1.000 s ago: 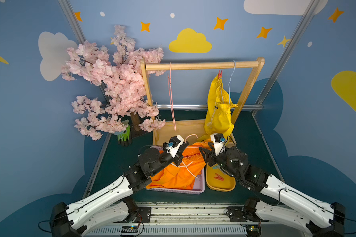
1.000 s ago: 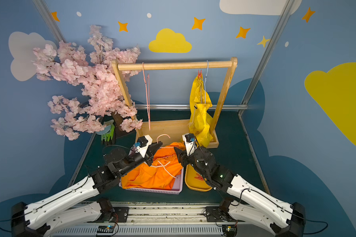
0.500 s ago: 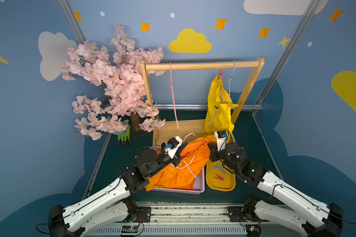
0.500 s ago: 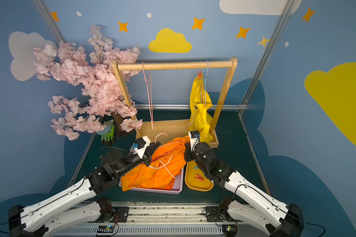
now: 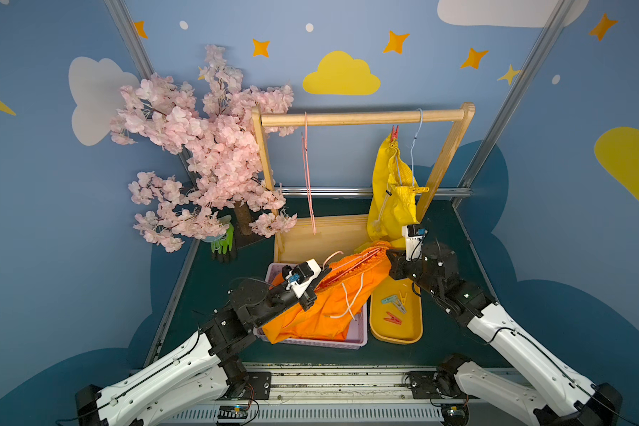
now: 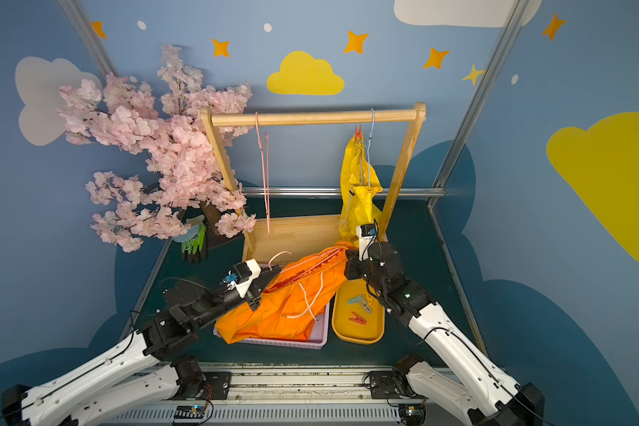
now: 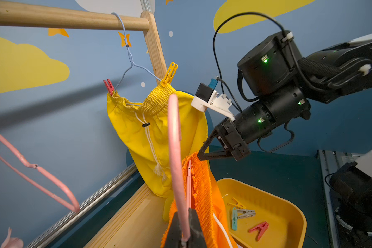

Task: Remove the clothespins securing shorts to the hanger
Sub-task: Remove the shorts from the hanger.

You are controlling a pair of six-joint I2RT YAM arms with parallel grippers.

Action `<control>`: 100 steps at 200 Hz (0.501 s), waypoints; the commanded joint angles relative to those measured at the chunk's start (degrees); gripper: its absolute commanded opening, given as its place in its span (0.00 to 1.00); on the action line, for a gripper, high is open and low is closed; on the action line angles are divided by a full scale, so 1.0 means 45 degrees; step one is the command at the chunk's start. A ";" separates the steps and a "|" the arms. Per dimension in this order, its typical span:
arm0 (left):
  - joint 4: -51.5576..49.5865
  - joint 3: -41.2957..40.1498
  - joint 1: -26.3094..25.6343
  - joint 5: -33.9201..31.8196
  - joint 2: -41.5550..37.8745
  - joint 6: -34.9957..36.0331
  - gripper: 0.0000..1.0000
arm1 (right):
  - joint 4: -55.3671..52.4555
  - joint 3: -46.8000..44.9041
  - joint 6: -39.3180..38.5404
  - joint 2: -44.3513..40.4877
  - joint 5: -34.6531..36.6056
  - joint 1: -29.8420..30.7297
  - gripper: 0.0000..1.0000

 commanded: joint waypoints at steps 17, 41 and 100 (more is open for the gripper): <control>0.0155 -0.0245 -0.0034 0.0297 -0.0444 0.0323 0.03 | -0.0175 0.0209 0.0461 0.0090 -0.1071 -0.0423 0.00; 0.0126 -0.0230 -0.0008 0.0292 -0.0420 0.0398 0.03 | 0.0147 0.0027 0.0380 -0.0088 -0.1574 -0.0471 0.00; 0.0445 -0.0236 0.0010 -0.0171 -0.0929 0.0079 0.03 | 0.1038 -0.0766 0.0149 -0.1206 -0.2307 -0.0548 0.36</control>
